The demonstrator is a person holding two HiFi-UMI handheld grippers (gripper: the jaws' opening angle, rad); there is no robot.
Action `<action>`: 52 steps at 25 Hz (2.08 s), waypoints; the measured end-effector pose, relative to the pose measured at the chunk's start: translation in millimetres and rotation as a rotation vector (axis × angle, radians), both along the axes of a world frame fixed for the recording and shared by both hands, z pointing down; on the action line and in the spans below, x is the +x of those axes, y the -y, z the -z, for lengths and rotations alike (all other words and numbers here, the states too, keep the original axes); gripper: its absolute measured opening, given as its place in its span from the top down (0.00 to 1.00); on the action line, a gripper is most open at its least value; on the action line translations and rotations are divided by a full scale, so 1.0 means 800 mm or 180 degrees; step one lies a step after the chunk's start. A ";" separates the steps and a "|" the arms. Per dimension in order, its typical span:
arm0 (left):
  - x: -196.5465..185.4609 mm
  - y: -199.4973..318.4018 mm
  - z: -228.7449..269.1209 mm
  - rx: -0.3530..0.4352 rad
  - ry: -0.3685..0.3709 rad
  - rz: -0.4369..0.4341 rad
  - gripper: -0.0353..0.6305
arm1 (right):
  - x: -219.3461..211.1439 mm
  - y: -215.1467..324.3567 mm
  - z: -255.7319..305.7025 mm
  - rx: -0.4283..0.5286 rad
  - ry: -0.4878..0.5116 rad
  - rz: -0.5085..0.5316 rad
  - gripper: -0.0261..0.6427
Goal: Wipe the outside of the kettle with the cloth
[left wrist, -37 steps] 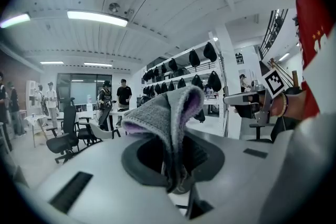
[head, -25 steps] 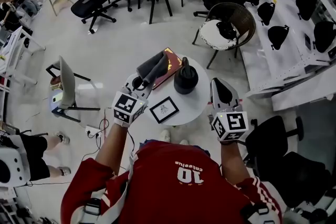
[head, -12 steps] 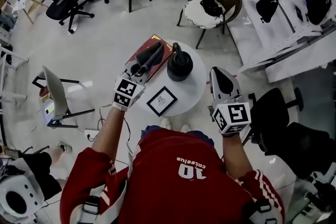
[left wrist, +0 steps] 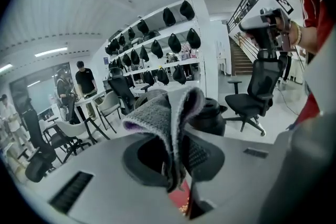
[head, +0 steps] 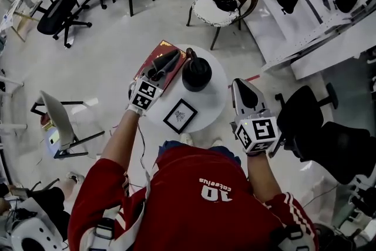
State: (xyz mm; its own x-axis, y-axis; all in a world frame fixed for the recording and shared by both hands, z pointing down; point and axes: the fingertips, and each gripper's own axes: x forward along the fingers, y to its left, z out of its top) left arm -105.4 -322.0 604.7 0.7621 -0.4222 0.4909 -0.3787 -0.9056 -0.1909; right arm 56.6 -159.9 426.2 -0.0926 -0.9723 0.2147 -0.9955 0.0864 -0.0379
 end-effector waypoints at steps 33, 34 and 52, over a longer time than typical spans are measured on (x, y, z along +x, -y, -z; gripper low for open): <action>0.065 -0.004 -0.104 -0.0231 0.0630 -0.0534 0.88 | 0.019 -0.026 -0.010 -0.0180 -0.0073 -0.0195 0.93; 0.064 -0.008 -0.105 -0.0241 0.0612 -0.0539 0.88 | 0.016 -0.026 -0.011 -0.0181 -0.0075 -0.0183 0.93; 0.050 -0.051 -0.100 -0.0295 0.0427 -0.0476 0.88 | 0.002 -0.035 -0.006 -0.0123 -0.0122 -0.0071 0.93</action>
